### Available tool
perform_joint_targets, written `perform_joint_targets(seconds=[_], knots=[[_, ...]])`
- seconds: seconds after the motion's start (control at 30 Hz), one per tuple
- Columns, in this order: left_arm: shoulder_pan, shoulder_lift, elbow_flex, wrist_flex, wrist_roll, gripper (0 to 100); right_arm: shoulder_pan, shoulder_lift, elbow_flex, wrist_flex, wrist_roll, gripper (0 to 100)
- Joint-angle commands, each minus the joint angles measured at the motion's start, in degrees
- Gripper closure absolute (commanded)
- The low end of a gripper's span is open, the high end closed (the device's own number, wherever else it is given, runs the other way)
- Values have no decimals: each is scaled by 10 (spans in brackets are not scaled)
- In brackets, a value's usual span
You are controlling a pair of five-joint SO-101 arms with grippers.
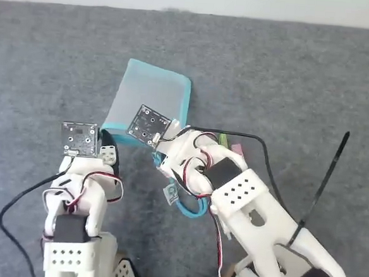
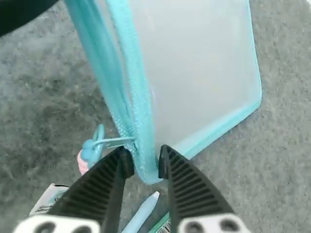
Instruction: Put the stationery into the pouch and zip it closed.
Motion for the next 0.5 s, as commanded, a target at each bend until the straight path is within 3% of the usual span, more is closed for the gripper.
perform_joint_targets(seconds=[0.0, 0.3, 0.47], knots=[[4, -8, -7, -18, 10, 989, -8, -5, -36, -3, 3, 991], [4, -11, -7, -18, 10, 986, -9, -58, -35, 72, 5, 991], [4, -11, -7, -18, 10, 888, -9, -130, 11, 93, 8, 991]])
